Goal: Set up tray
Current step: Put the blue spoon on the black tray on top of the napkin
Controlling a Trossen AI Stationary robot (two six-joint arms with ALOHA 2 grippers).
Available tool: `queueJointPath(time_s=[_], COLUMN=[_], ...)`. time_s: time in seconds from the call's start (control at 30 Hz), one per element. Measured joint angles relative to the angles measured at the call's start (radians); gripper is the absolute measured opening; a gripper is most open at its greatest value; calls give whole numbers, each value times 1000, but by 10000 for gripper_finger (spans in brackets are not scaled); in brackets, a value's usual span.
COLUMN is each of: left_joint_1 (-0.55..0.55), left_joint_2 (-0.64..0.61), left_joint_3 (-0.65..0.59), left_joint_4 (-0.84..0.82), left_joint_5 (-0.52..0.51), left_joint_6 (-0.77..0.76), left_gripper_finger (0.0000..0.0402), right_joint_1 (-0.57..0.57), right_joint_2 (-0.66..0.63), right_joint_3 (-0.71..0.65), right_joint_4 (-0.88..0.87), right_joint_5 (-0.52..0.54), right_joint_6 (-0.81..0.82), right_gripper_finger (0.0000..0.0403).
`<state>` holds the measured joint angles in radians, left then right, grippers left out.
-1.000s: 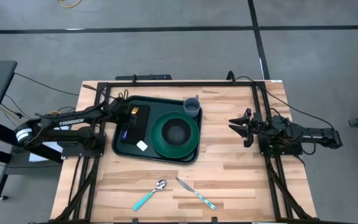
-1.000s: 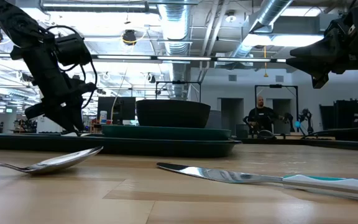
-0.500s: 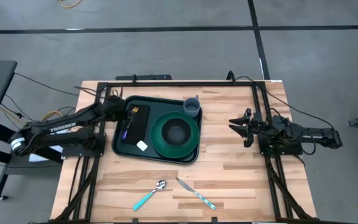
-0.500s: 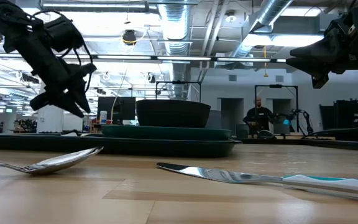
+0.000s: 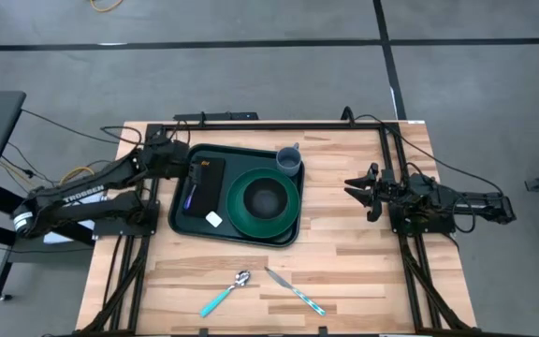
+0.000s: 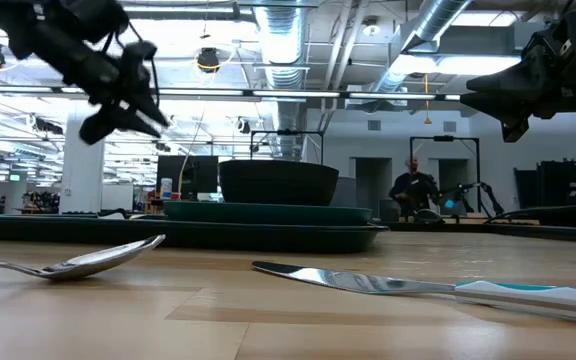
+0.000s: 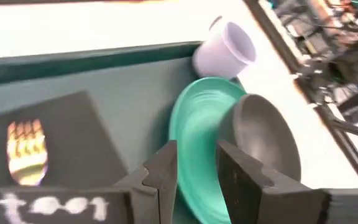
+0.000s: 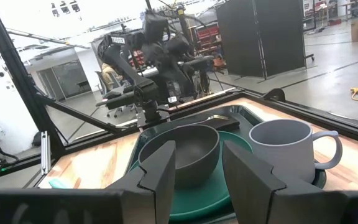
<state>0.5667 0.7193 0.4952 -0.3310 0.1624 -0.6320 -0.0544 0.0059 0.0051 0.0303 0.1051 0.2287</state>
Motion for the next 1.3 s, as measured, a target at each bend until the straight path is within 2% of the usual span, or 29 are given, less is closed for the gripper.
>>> queueJointPath(time_s=[0.33, 0.6, 0.8, 1.13, 1.3], left_joint_1=[-108, -238, -408, -778, -943], left_joint_2=[0, 0, 0, 7, 89], left_joint_3=[140, 149, 149, 149, 149], left_joint_4=[-128, -149, -153, -130, 37], left_joint_5=[17, 44, 25, -170, -167], left_joint_6=[99, 53, -37, -252, -299], left_gripper_finger=[96, 96, 96, 96, 96], right_joint_1=[0, 0, 0, 0, 0], right_joint_2=[0, 0, 0, 0, 0], right_joint_3=[0, 0, 0, 0, 0], right_joint_4=[0, 0, 0, 0, 0], right_joint_5=[0, 0, 0, 0, 0], right_joint_6=[0, 0, 0, 0, 0], right_gripper_finger=[123, 123, 123, 123, 123])
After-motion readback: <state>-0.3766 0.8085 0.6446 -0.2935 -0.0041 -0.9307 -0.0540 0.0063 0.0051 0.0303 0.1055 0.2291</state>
